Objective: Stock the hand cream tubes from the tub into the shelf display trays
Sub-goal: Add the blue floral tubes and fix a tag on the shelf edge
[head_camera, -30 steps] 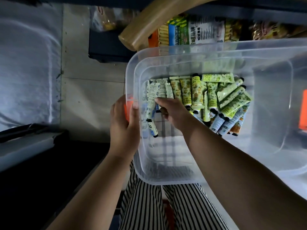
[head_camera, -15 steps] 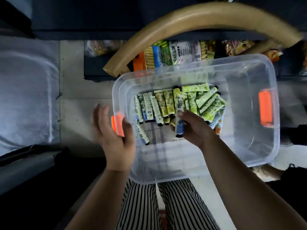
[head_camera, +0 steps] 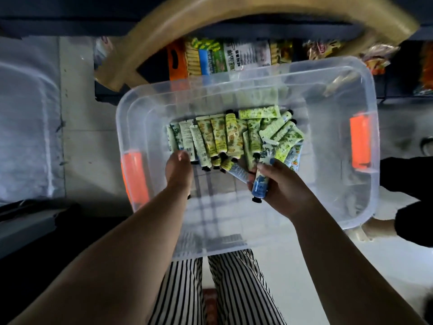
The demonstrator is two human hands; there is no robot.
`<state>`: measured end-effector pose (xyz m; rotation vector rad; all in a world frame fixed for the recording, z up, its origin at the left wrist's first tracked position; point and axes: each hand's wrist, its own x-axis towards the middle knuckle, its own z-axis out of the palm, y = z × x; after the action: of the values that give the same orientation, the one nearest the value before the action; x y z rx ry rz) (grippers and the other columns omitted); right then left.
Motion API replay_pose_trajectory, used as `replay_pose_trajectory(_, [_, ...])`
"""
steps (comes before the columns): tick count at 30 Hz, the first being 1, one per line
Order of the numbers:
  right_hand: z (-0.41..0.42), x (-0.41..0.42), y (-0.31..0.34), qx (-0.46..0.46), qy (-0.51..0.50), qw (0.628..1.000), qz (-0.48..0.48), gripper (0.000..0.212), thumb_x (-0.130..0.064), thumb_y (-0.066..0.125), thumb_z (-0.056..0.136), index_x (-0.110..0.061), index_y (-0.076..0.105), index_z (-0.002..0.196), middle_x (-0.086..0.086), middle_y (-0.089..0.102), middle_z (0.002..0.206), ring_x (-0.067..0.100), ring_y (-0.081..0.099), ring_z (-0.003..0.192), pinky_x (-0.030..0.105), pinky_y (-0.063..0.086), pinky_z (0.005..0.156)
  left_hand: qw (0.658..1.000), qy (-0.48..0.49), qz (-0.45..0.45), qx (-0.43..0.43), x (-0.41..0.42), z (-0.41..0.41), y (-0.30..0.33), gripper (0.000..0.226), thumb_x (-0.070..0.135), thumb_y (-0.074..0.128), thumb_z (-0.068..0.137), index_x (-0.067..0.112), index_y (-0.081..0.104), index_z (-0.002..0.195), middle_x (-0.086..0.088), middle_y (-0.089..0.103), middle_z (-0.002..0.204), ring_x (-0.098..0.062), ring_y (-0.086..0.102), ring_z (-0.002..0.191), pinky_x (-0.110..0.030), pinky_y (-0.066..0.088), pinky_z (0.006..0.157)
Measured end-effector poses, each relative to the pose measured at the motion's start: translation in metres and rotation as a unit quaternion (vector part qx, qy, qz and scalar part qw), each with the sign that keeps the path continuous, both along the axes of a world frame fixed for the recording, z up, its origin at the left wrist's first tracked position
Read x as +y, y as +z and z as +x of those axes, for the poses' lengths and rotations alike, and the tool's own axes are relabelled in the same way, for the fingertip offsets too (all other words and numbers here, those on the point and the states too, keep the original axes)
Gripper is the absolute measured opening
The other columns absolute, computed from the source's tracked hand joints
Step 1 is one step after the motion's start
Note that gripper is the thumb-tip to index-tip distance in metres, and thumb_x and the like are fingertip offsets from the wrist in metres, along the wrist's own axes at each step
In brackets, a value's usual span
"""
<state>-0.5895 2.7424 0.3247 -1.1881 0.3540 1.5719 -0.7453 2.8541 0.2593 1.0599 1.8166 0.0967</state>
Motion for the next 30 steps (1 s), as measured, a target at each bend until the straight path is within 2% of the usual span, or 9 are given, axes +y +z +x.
replay_pose_trajectory(2, [0.001,-0.003,-0.004,0.002,-0.010,1.000,-0.003,0.006,-0.008,0.058,0.069,-0.012,0.061,0.071,0.000,0.062,0.060,0.012,0.062,0.051,0.022,0.053,0.054,1.000,-0.008,0.007,0.017,0.003,0.006,-0.009,0.031,0.018,0.035,0.097,0.006,0.061,0.110,-0.016,0.061,0.114,-0.029,0.054,0.108,-0.025,0.038,0.080])
replay_pose_trajectory(5, [0.004,-0.008,-0.010,-0.008,-0.012,1.000,-0.014,0.044,-0.003,0.046,0.086,-0.020,0.068,0.052,-0.002,0.062,0.057,0.011,0.061,0.051,0.020,0.051,0.055,0.995,-0.087,-0.032,0.037,0.011,0.017,-0.012,0.036,0.030,0.034,0.097,0.008,0.062,0.093,-0.017,0.062,0.097,-0.033,0.054,0.097,-0.029,0.038,0.076])
replay_pose_trajectory(8, [0.004,-0.006,-0.011,0.001,-0.030,0.999,-0.014,0.021,-0.002,0.048,0.084,-0.015,0.055,0.069,-0.001,0.065,0.062,0.011,0.060,0.055,0.019,0.051,0.055,0.990,-0.113,-0.086,0.026,0.012,0.030,-0.010,0.047,0.048,0.033,0.096,0.008,0.058,0.089,-0.014,0.056,0.088,-0.023,0.053,0.074,-0.027,0.033,0.055])
replay_pose_trajectory(10, [0.004,-0.005,-0.012,0.003,-0.037,0.999,-0.013,0.017,-0.002,0.049,0.082,-0.015,0.046,0.071,-0.002,0.065,0.062,0.010,0.059,0.056,0.018,0.051,0.055,0.994,-0.073,-0.083,0.011,0.009,0.035,-0.013,0.044,0.049,0.036,0.095,0.010,0.051,0.082,-0.006,0.048,0.069,-0.016,0.043,0.059,-0.028,0.029,0.055])
replay_pose_trajectory(12, [0.003,-0.004,-0.011,-0.008,-0.022,1.000,-0.011,0.016,-0.005,0.053,0.075,-0.017,0.056,0.065,-0.003,0.063,0.060,0.010,0.059,0.054,0.018,0.049,0.056,0.996,-0.031,-0.083,-0.003,0.007,0.035,-0.017,0.043,0.046,0.038,0.095,0.011,0.050,0.073,-0.002,0.043,0.063,-0.016,0.041,0.058,-0.027,0.031,0.056])
replay_pose_trajectory(16, [0.005,-0.003,-0.006,-0.011,-0.002,1.000,-0.007,0.027,-0.009,0.054,0.072,-0.021,0.070,0.054,-0.003,0.061,0.058,0.009,0.059,0.053,0.019,0.048,0.058,0.981,0.110,-0.121,-0.105,0.007,0.029,-0.018,0.026,0.034,0.044,0.096,0.010,0.053,0.097,-0.004,0.052,0.086,-0.014,0.049,0.073,-0.024,0.042,0.061])
replay_pose_trajectory(22, [0.005,-0.003,-0.006,-0.029,0.000,0.999,-0.023,0.027,-0.002,0.048,0.086,-0.016,0.062,0.067,-0.003,0.061,0.058,0.009,0.059,0.052,0.019,0.048,0.055,0.968,0.157,-0.140,-0.137,0.007,0.013,-0.014,0.018,0.019,0.047,0.096,0.006,0.051,0.108,-0.019,0.052,0.125,-0.026,0.055,0.111,-0.026,0.048,0.068])
replay_pose_trajectory(25, [0.004,-0.002,-0.001,-0.016,-0.007,0.999,-0.030,0.004,-0.015,0.053,0.079,-0.012,0.055,0.080,-0.002,0.063,0.060,0.010,0.061,0.052,0.018,0.050,0.055,0.979,0.115,-0.124,-0.115,0.003,0.012,-0.002,0.014,0.020,0.047,0.095,0.009,0.045,0.087,-0.023,0.049,0.125,-0.029,0.054,0.114,-0.026,0.048,0.073])
replay_pose_trajectory(30, [0.005,0.004,0.031,-0.007,-0.009,1.000,-0.022,0.018,-0.027,0.055,0.076,-0.011,0.054,0.085,0.002,0.064,0.064,0.014,0.063,0.056,0.021,0.054,0.057,0.973,0.088,-0.090,-0.193,-0.008,0.009,0.059,0.008,0.020,0.047,0.095,0.014,0.044,0.090,-0.021,0.050,0.120,-0.028,0.060,0.098,-0.028,0.051,0.075])
